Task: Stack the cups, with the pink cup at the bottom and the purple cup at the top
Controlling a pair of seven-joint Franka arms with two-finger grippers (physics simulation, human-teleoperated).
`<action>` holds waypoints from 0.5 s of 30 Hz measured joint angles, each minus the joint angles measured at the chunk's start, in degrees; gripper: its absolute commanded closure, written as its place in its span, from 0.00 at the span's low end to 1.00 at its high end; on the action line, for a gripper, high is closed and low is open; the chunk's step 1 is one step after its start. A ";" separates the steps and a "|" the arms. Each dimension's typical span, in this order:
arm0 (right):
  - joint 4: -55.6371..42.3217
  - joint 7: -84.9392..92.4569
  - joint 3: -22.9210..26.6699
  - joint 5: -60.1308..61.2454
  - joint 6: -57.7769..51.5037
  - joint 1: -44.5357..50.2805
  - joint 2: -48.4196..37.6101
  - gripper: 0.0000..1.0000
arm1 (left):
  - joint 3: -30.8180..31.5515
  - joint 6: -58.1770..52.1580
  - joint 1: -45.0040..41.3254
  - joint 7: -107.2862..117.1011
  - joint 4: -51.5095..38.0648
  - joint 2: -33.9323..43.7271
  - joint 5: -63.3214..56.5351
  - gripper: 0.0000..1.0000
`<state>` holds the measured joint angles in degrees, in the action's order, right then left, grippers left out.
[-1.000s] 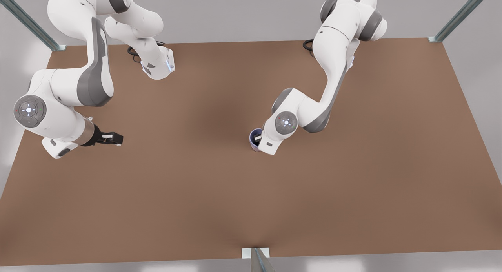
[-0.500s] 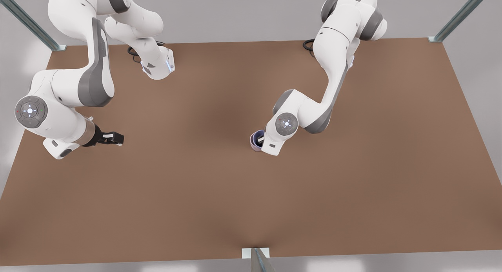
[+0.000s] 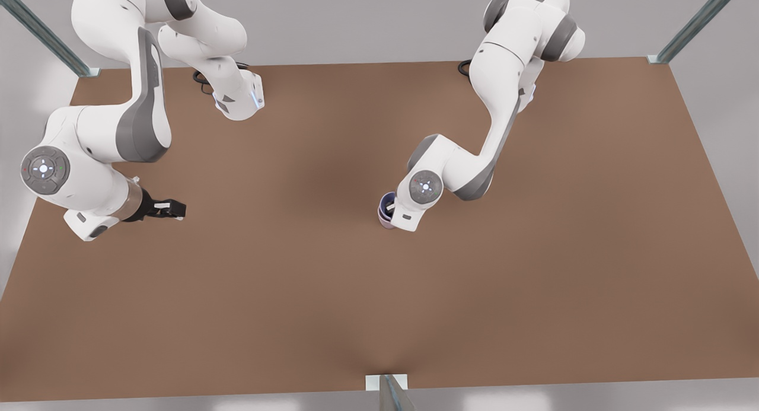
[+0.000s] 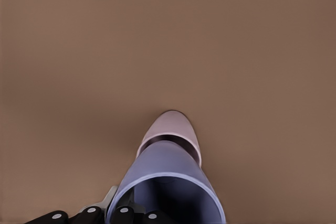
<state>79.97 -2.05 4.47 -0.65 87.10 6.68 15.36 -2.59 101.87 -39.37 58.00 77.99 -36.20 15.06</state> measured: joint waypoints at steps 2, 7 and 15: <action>0.03 0.06 0.00 0.00 0.03 -0.01 0.00 0.00 | 0.01 0.17 -0.01 0.11 0.06 -0.16 0.07 0.79; 0.04 0.18 0.00 0.05 0.03 -0.08 -0.07 0.00 | 0.34 0.43 -0.01 0.36 0.08 -0.32 0.25 0.79; 0.04 0.31 0.00 0.08 0.01 -0.15 -0.05 0.00 | 0.39 0.95 0.00 0.63 0.08 -0.83 0.28 0.79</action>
<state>80.01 -1.74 4.47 -0.56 87.11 6.53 15.31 -2.20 102.82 -39.37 58.63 78.07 -37.03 15.34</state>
